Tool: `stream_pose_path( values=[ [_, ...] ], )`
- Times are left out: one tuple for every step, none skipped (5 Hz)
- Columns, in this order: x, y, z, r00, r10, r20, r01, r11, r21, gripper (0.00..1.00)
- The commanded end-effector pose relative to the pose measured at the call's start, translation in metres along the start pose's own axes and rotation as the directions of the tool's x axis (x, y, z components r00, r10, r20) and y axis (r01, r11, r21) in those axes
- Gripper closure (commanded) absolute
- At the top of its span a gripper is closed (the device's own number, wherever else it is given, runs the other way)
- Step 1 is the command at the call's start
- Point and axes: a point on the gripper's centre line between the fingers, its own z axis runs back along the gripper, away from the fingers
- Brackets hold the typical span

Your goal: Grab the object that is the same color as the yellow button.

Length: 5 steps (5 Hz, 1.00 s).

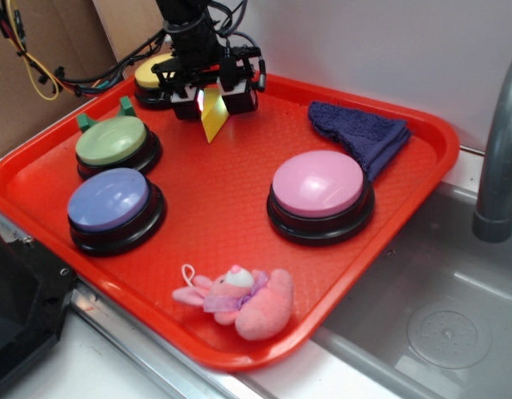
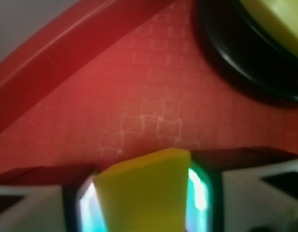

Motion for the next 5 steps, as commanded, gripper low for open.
stream_pose_path(
  values=[
    [0.019,-0.016,0.081,0.990,-0.141,-0.004,0.141,0.990,-0.022,1.00],
    [0.007,-0.034,0.118,0.947,-0.317,-0.053,0.318,0.948,0.010,1.00],
    [-0.020,-0.045,0.165,0.865,-0.482,-0.140,0.474,0.876,-0.089,1.00],
    [-0.034,-0.042,0.187,0.830,-0.536,-0.154,0.516,0.843,-0.153,1.00],
    [-0.053,-0.034,0.199,0.808,-0.577,-0.118,0.557,0.813,-0.169,1.00]
  ],
)
